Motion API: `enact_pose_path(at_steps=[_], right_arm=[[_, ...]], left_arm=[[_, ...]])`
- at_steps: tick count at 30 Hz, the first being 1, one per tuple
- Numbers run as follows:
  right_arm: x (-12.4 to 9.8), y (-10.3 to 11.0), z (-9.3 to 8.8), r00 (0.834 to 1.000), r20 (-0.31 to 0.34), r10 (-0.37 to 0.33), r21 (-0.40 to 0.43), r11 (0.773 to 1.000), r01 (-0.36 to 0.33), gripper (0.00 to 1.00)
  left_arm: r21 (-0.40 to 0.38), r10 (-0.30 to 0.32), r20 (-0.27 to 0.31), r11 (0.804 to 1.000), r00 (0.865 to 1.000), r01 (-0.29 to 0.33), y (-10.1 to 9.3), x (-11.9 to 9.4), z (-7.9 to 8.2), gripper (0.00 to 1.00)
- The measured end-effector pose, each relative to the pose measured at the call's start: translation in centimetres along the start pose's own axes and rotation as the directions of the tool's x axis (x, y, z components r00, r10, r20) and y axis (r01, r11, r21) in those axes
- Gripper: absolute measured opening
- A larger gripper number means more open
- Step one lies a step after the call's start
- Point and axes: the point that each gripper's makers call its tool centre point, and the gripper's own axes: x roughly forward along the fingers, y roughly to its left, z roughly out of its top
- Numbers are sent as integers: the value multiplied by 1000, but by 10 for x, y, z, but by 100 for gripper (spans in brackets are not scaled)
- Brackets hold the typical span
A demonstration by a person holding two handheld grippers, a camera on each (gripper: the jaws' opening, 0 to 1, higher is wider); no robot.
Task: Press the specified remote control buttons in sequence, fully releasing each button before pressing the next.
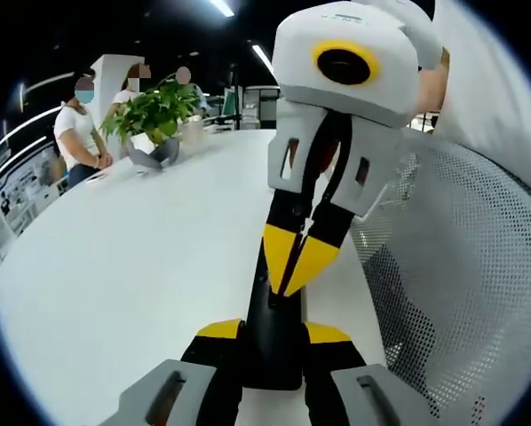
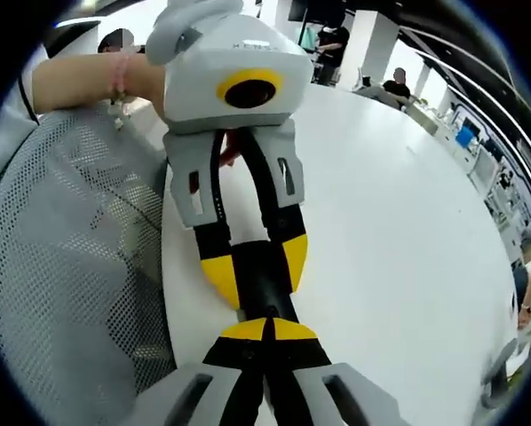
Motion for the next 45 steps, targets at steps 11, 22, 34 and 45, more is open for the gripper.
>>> enact_pose_path(at_steps=[11, 22, 34, 45], right_arm=[[4, -6, 2, 998, -57, 26, -34, 999, -28, 0], [4, -6, 3, 999, -31, -12, 36, 999, 13, 0], [2, 5, 11, 996, 33, 89, 44, 995, -90, 0], [3, -2, 5, 998, -25, 55, -3, 998, -55, 0]], left_arm=[[-4, 5, -4, 1000, 1000, -5, 0, 1, 0, 24], [6, 5, -18, 1000, 1000, -5, 0, 0, 0, 24], [8, 4, -11, 1000, 1000, -4, 0, 0, 0, 24], [5, 4, -9, 1000, 1000, -4, 0, 0, 1, 24]])
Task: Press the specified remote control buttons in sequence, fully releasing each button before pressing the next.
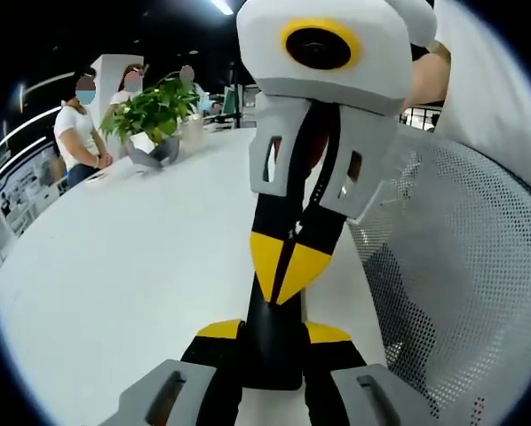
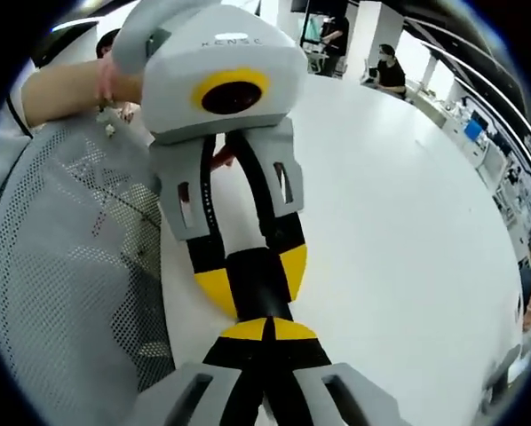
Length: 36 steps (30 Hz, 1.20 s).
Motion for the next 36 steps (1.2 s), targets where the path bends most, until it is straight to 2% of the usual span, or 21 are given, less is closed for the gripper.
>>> enact_pose_path(at_steps=[7, 12, 18, 22, 25, 27, 31, 33, 36], right_arm=[[2, -1, 2, 998, -55, 34, -33, 999, -35, 0], [2, -1, 0, 998, -55, 32, -19, 999, -33, 0], [2, 0, 0, 998, -60, 12, -43, 999, -15, 0], [1, 1, 0, 999, -33, 14, -36, 999, -15, 0], [0, 0, 0, 1000, -6, 17, -34, 999, -18, 0], [0, 1, 1, 999, 27, 38, 21, 999, -39, 0], [-2, 1, -1, 997, 56, 55, 6, 998, -55, 0], [-3, 4, -1, 994, 76, 77, -18, 997, -76, 1], [-6, 2, -7, 995, 81, 66, -22, 998, -65, 2]], left_arm=[[-3, 4, -1, 1000, 1000, -4, 0, 0, 0, 24], [-5, 10, -4, 1000, 1000, -10, 0, 0, 0, 24], [-12, 15, -4, 1000, 1000, -15, 0, 0, 0, 24], [-28, 19, -20, 999, 1000, -20, 0, 0, 1, 25], [-72, 23, -51, 997, 998, -27, 1, 0, 2, 25], [-59, 23, -64, 998, 998, -27, 1, 1, 3, 25], [-14, 25, -71, 1000, 997, -27, 0, 0, 0, 25], [-19, 26, -67, 999, 997, -27, 0, 0, 0, 25], [-9, 25, -55, 1000, 998, -26, 0, 0, 0, 25]])
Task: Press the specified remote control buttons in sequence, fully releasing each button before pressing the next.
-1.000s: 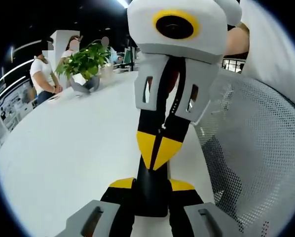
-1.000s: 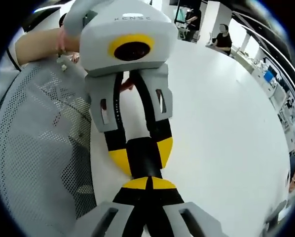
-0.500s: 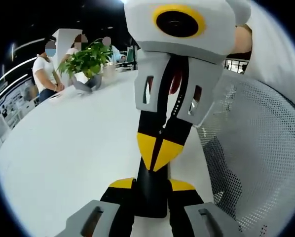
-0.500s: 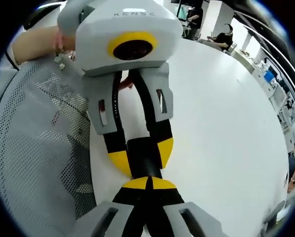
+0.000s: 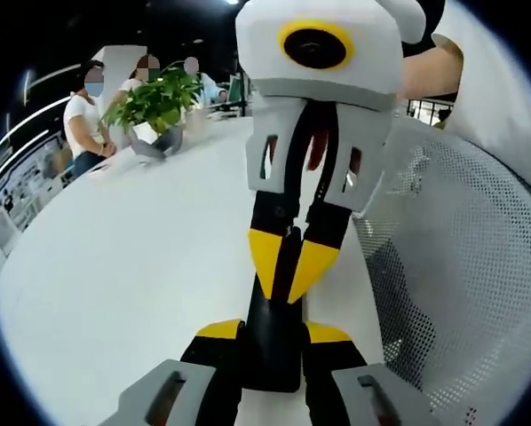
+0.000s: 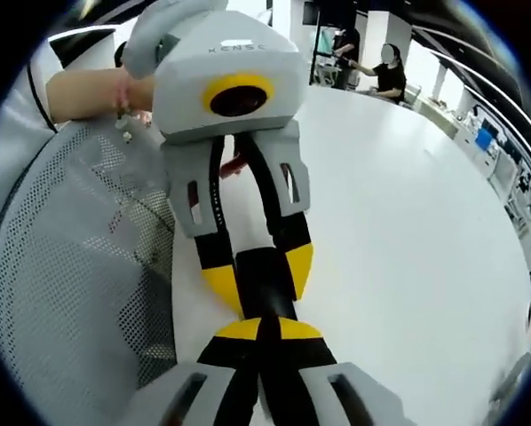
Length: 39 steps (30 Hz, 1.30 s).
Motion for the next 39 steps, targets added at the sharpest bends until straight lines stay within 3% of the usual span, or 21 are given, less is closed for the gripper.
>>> enact_pose_path(at_steps=[2, 3, 7, 9, 10, 15, 19, 21, 24, 28, 32, 37, 39], right_arm=[[-2, -3, -7, 1000, -8, -13, -24, 1000, 13, 11], [-3, -7, -6, 999, 20, -30, -16, 999, 30, 18], [-6, -8, -13, 999, 47, 1, 14, 1000, -2, 25], [-5, -10, -25, 1000, 7, -1, -2, 1000, 1, 32], [-4, -9, -31, 1000, -17, 8, -37, 999, -8, 34], [-6, -7, -37, 1000, 13, 12, 9, 1000, -12, 37], [-7, -9, -36, 999, 49, 11, 22, 1000, -12, 35], [-8, -7, -34, 997, 72, 35, 30, 999, -37, 24], [-7, -8, -32, 995, 94, 31, 52, 998, -36, 25], [-6, -5, -32, 995, 94, 23, 29, 999, -26, 24], [-6, -3, -32, 996, 87, 11, 6, 1000, -11, 23], [-6, -1, -31, 994, 107, -3, 46, 999, -2, 22], [-6, 0, -32, 994, 106, -3, 42, 999, -2, 22]], left_arm=[[-9, 5, 6, 1000, 1000, -5, -1, -1, 1, 25], [-10, 7, 6, 1000, 1000, -7, -1, 0, 1, 25], [-7, 7, -6, 1000, 1000, -8, -3, -1, 1, 25], [-3, 7, -5, 1000, 1000, -7, -4, -1, 2, 25], [-6, 10, -5, 1000, 1000, -10, -4, -1, 1, 25], [3, -14, -15, 1000, 1000, 14, -4, -1, 1, 24], [22, -28, -50, 999, 998, 29, -5, -1, 0, 24], [21, -27, -64, 999, 998, 29, -5, 0, -1, 24], [22, -14, -93, 1000, 996, 16, -6, 0, -1, 24], [-1, 13, -119, 1000, 993, -13, -7, -1, -3, 25], [-35, 45, -102, 998, 994, -49, -5, -2, -3, 26], [-84, 84, -121, 992, 989, -95, -3, -2, -5, 27], [-84, 131, -126, 986, 983, -142, 0, -6, -6, 28]])
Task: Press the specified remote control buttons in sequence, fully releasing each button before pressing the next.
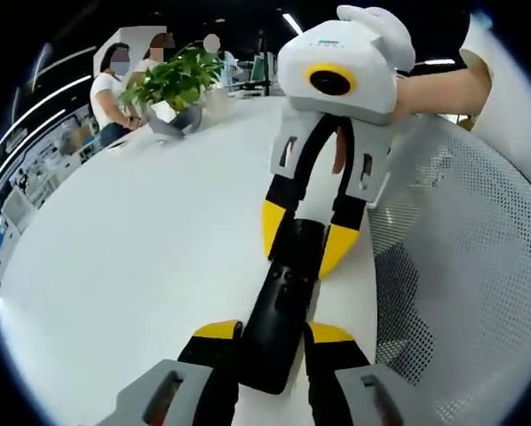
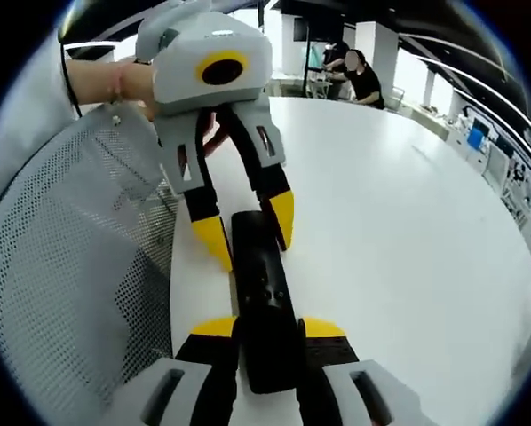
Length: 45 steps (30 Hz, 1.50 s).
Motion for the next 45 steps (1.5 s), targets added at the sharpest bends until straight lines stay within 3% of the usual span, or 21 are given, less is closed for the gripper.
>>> enact_pose_path(at_steps=[5, 10, 12, 14, 15, 17, 20, 21, 23, 24, 25, 29, 30, 32, 33, 35, 37, 40, 41, 43, 45], right_arm=[[0, 0, 0, 1000, 4, -9, 1, 1000, 9, 22], [1, 0, 0, 1000, 7, -8, 12, 1000, 8, 22], [1, -1, 0, 1000, 2, -9, 13, 1000, 9, 22], [1, 0, 0, 1000, 2, -13, 12, 1000, 13, 22], [1, -1, 0, 1000, 4, -15, 13, 1000, 15, 22], [1, -1, 0, 1000, 8, -17, 20, 1000, 16, 22], [1, -1, 0, 1000, -1, -20, 26, 999, 20, 22], [2, -1, 0, 1000, -9, -20, 18, 1000, 20, 22], [1, -1, 0, 1000, -13, -19, 17, 1000, 19, 22], [1, -1, 0, 1000, -11, -17, 19, 1000, 17, 22], [1, -1, 0, 1000, -9, -14, 23, 1000, 14, 22], [1, -2, 0, 1000, -24, 5, 18, 1000, -4, 22], [1, -2, 0, 1000, -29, 9, 13, 1000, -9, 22], [1, -2, -1, 999, -38, 21, 7, 1000, -21, 22], [1, -2, -1, 999, -43, 27, 3, 1000, -27, 22], [1, -2, -1, 998, -46, 32, -2, 999, -32, 22], [0, -2, -1, 998, -51, 37, -3, 999, -37, 21], [0, -2, -1, 998, -53, 38, 0, 999, -38, 22], [0, -2, -1, 998, -53, 37, 1, 999, -37, 22], [1, -2, -1, 998, -51, 33, 5, 999, -33, 22], [0, -2, 0, 998, -49, 29, 12, 1000, -29, 22]], left_arm=[[-124, 67, 30, 990, 997, -62, 5, -20, 3, 26], [-238, 268, 44, 938, 962, -251, 26, -70, -1, 32], [-288, 310, 69, 916, 948, -279, 25, -87, 0, 32], [-381, 376, 119, 872, 919, -307, 23, -110, 2, 35], [-394, 388, 127, 864, 913, -312, 23, -113, 2, 37], [-464, 455, 160, 818, 876, -340, 24, -131, 3, 41], [-537, 528, 234, 770, 817, -344, 22, -153, 8, 44], [-583, 565, 252, 737, 786, -342, 23, -162, 8, 45], [-621, 607, 272, 704, 747, -346, 24, -171, 7, 48], [-629, 640, 273, 684, 719, -370, 25, -178, 8, 51], [-611, 661, 279, 682, 696, -403, 26, -182, 7, 54], [-625, 662, 255, 669, 705, -402, 23, -180, -1, 63], [-632, 673, 252, 658, 695, -409, 23, -182, -2, 64], [-659, 709, 283, 633, 646, -407, 27, -189, 2, 69], [-675, 729, 309, 621, 611, -399, 29, -193, 5, 72], [-689, 749, 324, 605, 577, -399, 31, -197, 4, 78], [-695, 768, 356, 598, 533, -399, 34, -202, 7, 79], [-646, 829, 368, 554, 422, -525, 44, -218, 10, 89], [-634, 835, 374, 547, 403, -547, 45, -221, 11, 93], [-643, 861, 379, 508, 338, -573, 51, -227, 11, 97], [-606, 876, 357, 482, 325, -633, 53, -229, 7, 98]])
